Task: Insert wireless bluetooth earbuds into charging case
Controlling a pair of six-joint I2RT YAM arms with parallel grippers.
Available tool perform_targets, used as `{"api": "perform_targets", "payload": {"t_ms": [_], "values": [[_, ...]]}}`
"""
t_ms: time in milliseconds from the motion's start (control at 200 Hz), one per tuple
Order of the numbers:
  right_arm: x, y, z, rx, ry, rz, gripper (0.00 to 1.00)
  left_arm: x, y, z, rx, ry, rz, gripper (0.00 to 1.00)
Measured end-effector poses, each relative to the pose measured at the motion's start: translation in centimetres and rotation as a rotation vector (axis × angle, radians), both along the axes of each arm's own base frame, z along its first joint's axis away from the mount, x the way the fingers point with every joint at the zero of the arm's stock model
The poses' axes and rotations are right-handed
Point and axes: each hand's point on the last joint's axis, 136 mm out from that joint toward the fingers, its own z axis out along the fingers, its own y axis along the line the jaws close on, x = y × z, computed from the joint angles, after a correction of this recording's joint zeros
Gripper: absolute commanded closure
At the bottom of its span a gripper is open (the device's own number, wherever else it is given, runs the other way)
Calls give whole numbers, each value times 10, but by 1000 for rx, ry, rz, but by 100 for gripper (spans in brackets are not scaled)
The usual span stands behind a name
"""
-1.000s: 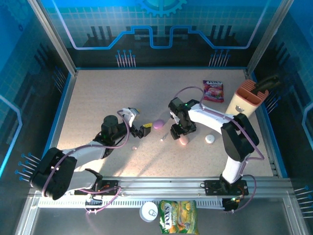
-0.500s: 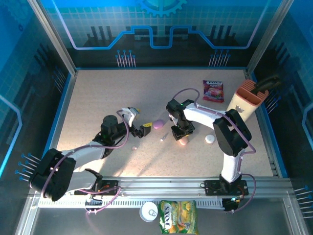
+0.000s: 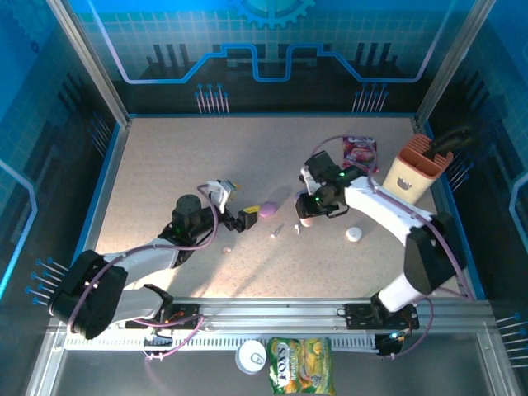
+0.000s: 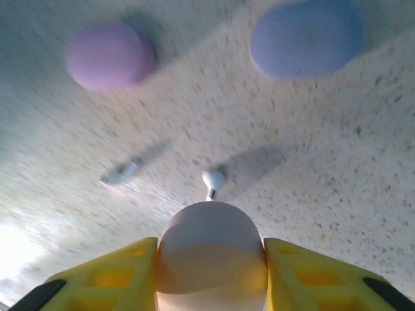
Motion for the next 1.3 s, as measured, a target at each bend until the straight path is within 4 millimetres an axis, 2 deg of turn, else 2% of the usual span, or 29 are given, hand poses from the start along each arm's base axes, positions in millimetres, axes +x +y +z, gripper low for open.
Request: {"api": "perform_targets", "payload": {"t_ms": [135, 310, 635, 705, 880, 1045, 1300], "values": [[9, 2, 26, 196, -70, -84, 64, -7, -22, 8, -41, -17, -22, 2], [13, 6, 44, 417, -73, -165, 64, -11, -49, 6, -61, -23, -48, 5], [14, 21, 67, 605, -63, -173, 63, 5, -93, 6, -153, -7, -95, 12], [12, 22, 70, 617, -65, -172, 63, 9, -100, 5, -183, 6, -103, 23], [13, 22, 75, 634, -76, -170, 63, 9, -117, 8, -217, 15, -142, 38], [14, 22, 75, 638, -83, -169, 61, 9, -124, 13, -241, 19, -168, 59], [16, 18, 75, 634, -88, -182, 58, 9, -125, 9, -236, 27, -176, 71]]}}
